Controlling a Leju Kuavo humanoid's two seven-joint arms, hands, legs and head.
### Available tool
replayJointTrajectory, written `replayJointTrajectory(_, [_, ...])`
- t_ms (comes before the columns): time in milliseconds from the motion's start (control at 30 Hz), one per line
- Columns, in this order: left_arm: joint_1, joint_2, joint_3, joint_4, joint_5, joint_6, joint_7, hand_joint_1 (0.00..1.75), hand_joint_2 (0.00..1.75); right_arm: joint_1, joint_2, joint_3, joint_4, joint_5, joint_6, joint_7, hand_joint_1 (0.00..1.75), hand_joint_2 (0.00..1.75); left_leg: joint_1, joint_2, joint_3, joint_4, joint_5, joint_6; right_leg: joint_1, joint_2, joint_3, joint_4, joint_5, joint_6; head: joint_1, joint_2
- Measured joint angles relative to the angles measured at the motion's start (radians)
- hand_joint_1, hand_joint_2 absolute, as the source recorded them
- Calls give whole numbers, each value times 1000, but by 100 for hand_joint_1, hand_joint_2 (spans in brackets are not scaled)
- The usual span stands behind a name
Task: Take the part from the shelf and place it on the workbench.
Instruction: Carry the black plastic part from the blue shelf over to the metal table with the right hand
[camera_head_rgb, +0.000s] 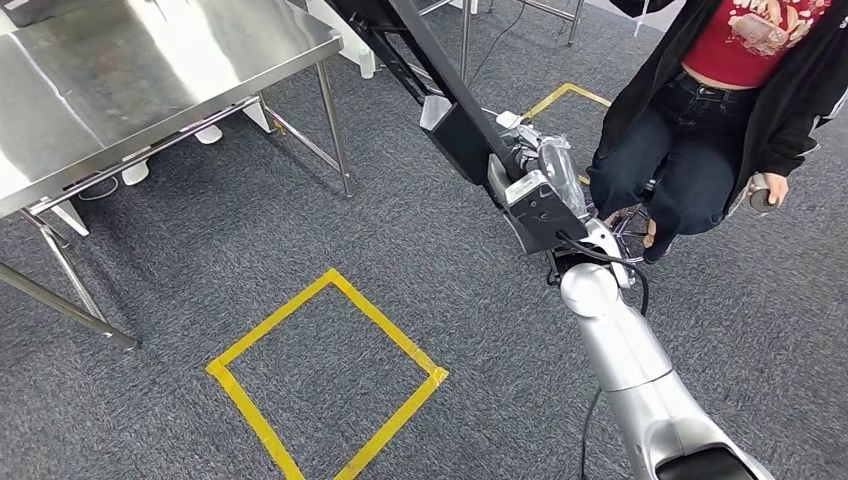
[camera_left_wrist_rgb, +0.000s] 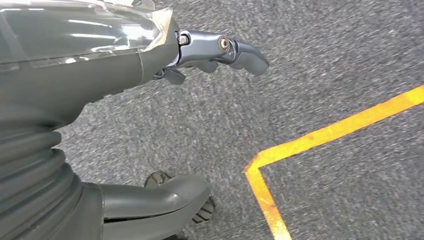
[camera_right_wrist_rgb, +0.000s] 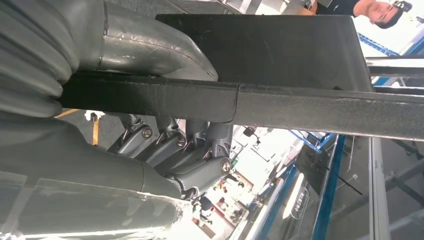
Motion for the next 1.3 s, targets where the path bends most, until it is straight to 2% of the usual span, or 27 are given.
replayJointTrajectory(67, [1,1,0,0,4,1,-1,0,175,-9,4,1,3,-1,4,-2,175,175,-1,46,-27,53,-31,-9,-3,-15,6,-3,-1,-14,-5,0])
replayJointTrajectory(133, [0,1,0,0,9,0,-1,0,175,-17,7,2,7,-3,8,-4,175,175,1,99,-91,178,-87,-18,2,-32,9,-3,-5,-23,-10,0])
replayJointTrajectory(200, [0,1,0,0,15,0,-2,0,175,-22,9,3,15,-5,12,-7,175,175,4,114,-149,277,-111,-21,6,-52,11,-3,-9,-29,-11,0])
replayJointTrajectory(233, [1,0,0,0,17,0,-3,0,175,-25,10,4,19,-5,14,-9,175,175,4,116,-153,276,-97,-19,8,-63,13,-3,-11,-31,-11,0])
replayJointTrajectory(267, [1,0,0,0,19,0,-4,0,175,-29,12,5,24,-5,16,-12,175,175,4,119,-137,236,-67,-16,9,-72,16,-3,-14,-33,-11,0])
replayJointTrajectory(333, [0,0,0,0,23,1,-6,0,175,-40,17,8,32,-6,19,-16,175,175,-3,152,-67,97,-6,-2,13,-91,24,-4,-20,-33,-10,0])
replayJointTrajectory(400, [-5,1,0,0,28,2,-7,0,175,-53,20,10,38,-6,19,-20,175,175,-17,184,-19,12,13,10,21,-108,29,-7,-26,-27,-10,0])
replayJointTrajectory(433, [-6,1,0,0,30,3,-7,0,175,-58,22,11,42,-7,19,-21,175,175,-22,187,-15,3,8,12,23,-118,31,-9,-28,-23,-10,0])
replayJointTrajectory(500, [-6,1,0,0,31,3,-7,0,175,-64,25,15,49,-7,20,-23,175,175,-21,162,-7,-8,12,18,28,-136,38,-14,-33,-14,-9,0])
replayJointTrajectory(567, [-6,-2,1,0,32,3,-8,0,175,-71,28,18,55,-7,21,-26,175,175,-15,138,8,-26,19,27,28,-108,34,15,-53,-9,-8,0])
replayJointTrajectory(633, [-10,-4,1,0,33,3,-9,0,175,-79,28,20,62,-9,22,-29,175,175,-10,115,17,-35,24,34,23,-51,-20,128,-98,-14,-5,0])
replayJointTrajectory(667, [-11,-4,1,0,33,3,-9,0,175,-81,27,20,67,-10,23,-30,175,175,-8,100,17,-34,24,36,22,-34,-61,201,-120,-15,-3,0])
replayJointTrajectory(700, [-11,-5,1,0,34,3,-9,0,175,-82,27,21,73,-11,25,-30,175,175,-8,85,17,-34,23,36,21,-27,-95,255,-132,-13,-2,0])
replayJointTrajectory(733, [-10,-5,1,0,35,3,-10,0,175,-82,27,22,79,-11,26,-30,175,175,-7,70,17,-34,23,36,20,-24,-114,276,-129,-7,-1,0])
replayJointTrajectory(767, [-8,-6,1,0,37,3,-10,0,175,-83,27,23,84,-11,27,-31,175,175,-6,55,17,-32,23,35,18,-22,-113,257,-110,2,0,0])
replayJointTrajectory(800, [-7,-6,1,0,39,3,-10,0,175,-86,27,24,88,-11,28,-33,175,175,-4,41,17,-30,22,33,15,-16,-94,201,-79,13,0,0])
replayJointTrajectory(833, [-7,-6,1,0,39,3,-10,0,175,-90,28,25,90,-12,28,-36,175,175,-3,27,15,-26,20,29,9,3,-66,130,-45,23,0,0])
replayJointTrajectory(867, [-7,-6,1,0,40,3,-10,0,175,-94,29,25,93,-12,27,-41,175,175,-3,14,12,-19,16,23,4,22,-40,65,-18,26,-1,0])
replayJointTrajectory(933, [-7,-6,1,0,41,3,-10,0,175,-100,32,26,97,-14,27,-47,175,175,-3,-8,3,-9,11,10,-1,45,-12,1,5,16,-2,0])
replayJointTrajectory(1000, [-3,-3,1,0,42,4,-11,0,175,-103,37,28,99,-14,27,-49,175,175,1,-23,-4,-8,11,-2,1,27,-6,-3,6,-4,-3,0])
replayJointTrajectory(1033, [0,-2,1,0,42,4,-11,0,175,-105,39,29,100,-14,27,-50,175,175,1,-11,-8,-2,8,-8,0,18,-4,-5,7,-12,-4,0])
replayJointTrajectory(1100, [0,0,1,1,43,5,-12,0,175,-109,44,31,101,-14,27,-51,175,175,1,48,-37,59,-27,-20,-4,-3,3,-9,6,-27,-10,0])
replayJointTrajectory(1133, [-1,0,1,1,43,5,-12,0,175,-110,44,31,101,-14,27,-52,175,175,1,82,-66,118,-56,-25,0,-14,6,-9,4,-32,-13,0])
replayJointTrajectory(1200, [-2,-1,1,1,43,4,-13,0,175,-110,45,32,103,-14,27,-53,175,175,7,110,-134,242,-103,-32,4,-35,11,-9,-1,-39,-14,0])
replayJointTrajectory(1233, [-2,-1,1,1,43,4,-13,0,175,-109,45,33,104,-14,27,-54,175,175,10,114,-152,271,-105,-34,5,-43,12,-9,-4,-40,-14,0])
replayJointTrajectory(1267, [-1,-1,1,1,44,4,-13,0,175,-109,45,34,105,-16,27,-56,175,175,11,116,-151,260,-88,-35,5,-49,14,-9,-6,-40,-14,0])
replayJointTrajectory(1300, [0,0,1,1,45,4,-13,0,175,-110,46,34,106,-19,26,-59,175,175,13,117,-128,210,-54,-33,5,-54,17,-9,-9,-38,-14,0])
